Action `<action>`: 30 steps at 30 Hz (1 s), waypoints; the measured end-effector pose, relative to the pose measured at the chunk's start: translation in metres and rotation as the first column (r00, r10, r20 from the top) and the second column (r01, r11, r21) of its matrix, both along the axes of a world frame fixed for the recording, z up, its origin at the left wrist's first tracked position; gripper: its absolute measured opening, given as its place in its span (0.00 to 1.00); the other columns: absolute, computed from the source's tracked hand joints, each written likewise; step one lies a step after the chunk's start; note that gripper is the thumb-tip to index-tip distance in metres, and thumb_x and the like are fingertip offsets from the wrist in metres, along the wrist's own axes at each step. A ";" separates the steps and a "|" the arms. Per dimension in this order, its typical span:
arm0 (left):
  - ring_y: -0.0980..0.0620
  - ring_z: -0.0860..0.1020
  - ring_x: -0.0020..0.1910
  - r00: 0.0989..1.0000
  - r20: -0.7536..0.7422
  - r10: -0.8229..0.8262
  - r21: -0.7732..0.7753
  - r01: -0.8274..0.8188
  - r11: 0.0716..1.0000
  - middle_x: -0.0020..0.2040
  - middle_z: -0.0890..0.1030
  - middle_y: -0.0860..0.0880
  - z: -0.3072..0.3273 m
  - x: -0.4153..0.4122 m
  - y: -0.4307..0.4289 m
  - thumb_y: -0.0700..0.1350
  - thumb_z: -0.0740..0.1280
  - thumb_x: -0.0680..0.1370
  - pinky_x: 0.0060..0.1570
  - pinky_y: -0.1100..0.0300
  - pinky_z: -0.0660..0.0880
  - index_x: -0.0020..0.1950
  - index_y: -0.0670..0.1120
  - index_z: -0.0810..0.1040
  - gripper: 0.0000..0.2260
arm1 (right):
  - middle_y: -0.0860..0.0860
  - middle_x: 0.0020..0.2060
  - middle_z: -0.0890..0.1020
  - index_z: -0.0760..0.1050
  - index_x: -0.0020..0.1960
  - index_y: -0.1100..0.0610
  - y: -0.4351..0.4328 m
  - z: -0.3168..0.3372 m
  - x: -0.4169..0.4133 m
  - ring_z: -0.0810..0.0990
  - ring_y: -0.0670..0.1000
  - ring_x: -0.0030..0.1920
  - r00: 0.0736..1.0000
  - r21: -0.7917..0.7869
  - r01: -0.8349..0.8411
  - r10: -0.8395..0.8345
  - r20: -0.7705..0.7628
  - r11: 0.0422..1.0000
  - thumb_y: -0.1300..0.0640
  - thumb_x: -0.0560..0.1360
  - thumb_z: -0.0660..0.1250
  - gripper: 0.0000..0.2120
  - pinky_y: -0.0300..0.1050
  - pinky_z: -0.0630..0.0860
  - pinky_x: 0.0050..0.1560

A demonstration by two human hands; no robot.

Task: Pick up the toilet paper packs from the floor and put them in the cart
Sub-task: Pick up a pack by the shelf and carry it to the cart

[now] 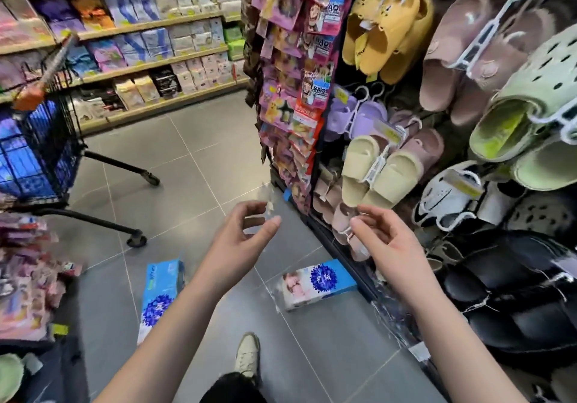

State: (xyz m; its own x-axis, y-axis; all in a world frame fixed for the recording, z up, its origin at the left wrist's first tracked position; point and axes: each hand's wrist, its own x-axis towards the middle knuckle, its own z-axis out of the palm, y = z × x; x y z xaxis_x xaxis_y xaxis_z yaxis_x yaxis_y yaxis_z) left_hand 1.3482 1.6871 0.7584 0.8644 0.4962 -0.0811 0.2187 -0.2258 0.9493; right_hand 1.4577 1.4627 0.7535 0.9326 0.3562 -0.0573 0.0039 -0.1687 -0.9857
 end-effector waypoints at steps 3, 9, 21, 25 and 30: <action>0.63 0.78 0.58 0.999 -0.030 -0.023 -0.022 0.022 1.000 0.63 0.77 0.57 -0.020 0.035 0.046 0.56 0.69 0.77 0.50 0.69 0.73 0.64 0.55 0.74 0.17 | 0.50 0.54 0.84 0.78 0.62 0.50 0.039 -0.009 0.027 0.82 0.43 0.52 1.000 -0.051 0.020 -0.021 -0.018 0.998 0.54 0.77 0.72 0.14 0.35 0.77 0.57; 0.61 0.77 0.58 0.986 -0.152 -0.068 -0.068 0.058 0.996 0.63 0.77 0.56 -0.072 0.090 0.096 0.56 0.69 0.77 0.52 0.66 0.73 0.67 0.53 0.73 0.20 | 0.48 0.54 0.84 0.78 0.62 0.51 0.077 -0.039 0.069 0.83 0.47 0.55 0.993 -0.146 0.076 -0.087 -0.076 0.986 0.55 0.77 0.72 0.15 0.33 0.77 0.57; 0.58 0.77 0.56 0.855 -0.496 0.154 -0.182 -0.276 0.944 0.61 0.76 0.53 -0.327 0.158 0.085 0.58 0.71 0.75 0.50 0.64 0.74 0.70 0.50 0.68 0.27 | 0.51 0.54 0.85 0.78 0.63 0.53 0.118 -0.292 0.157 0.84 0.48 0.56 0.938 -0.242 -0.040 -0.047 -0.344 0.969 0.55 0.80 0.69 0.12 0.41 0.79 0.58; 0.56 0.78 0.53 0.789 -0.597 0.147 -0.236 -0.348 0.907 0.61 0.75 0.49 -0.468 0.170 0.069 0.65 0.71 0.70 0.55 0.55 0.78 0.70 0.49 0.66 0.35 | 0.49 0.52 0.85 0.78 0.62 0.53 0.117 -0.419 0.178 0.83 0.39 0.49 0.933 -0.300 -0.054 -0.059 -0.355 0.952 0.56 0.79 0.69 0.12 0.28 0.76 0.47; 0.48 0.77 0.59 0.689 -0.718 0.094 -0.178 -0.312 0.933 0.65 0.74 0.46 -0.623 0.178 0.051 0.65 0.70 0.72 0.61 0.53 0.73 0.72 0.47 0.64 0.37 | 0.49 0.52 0.85 0.78 0.60 0.50 0.104 -0.551 0.195 0.83 0.43 0.51 0.929 -0.357 -0.029 -0.106 -0.353 0.934 0.53 0.79 0.70 0.10 0.30 0.77 0.48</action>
State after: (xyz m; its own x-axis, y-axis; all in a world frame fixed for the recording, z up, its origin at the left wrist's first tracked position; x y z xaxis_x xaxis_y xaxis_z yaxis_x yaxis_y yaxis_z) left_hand 1.5258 1.7385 0.1354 0.3880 0.5158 -0.7638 0.8418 0.1392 0.5216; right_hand 1.6523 1.5668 0.2021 0.8354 0.2138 -0.5063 -0.3541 -0.4952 -0.7933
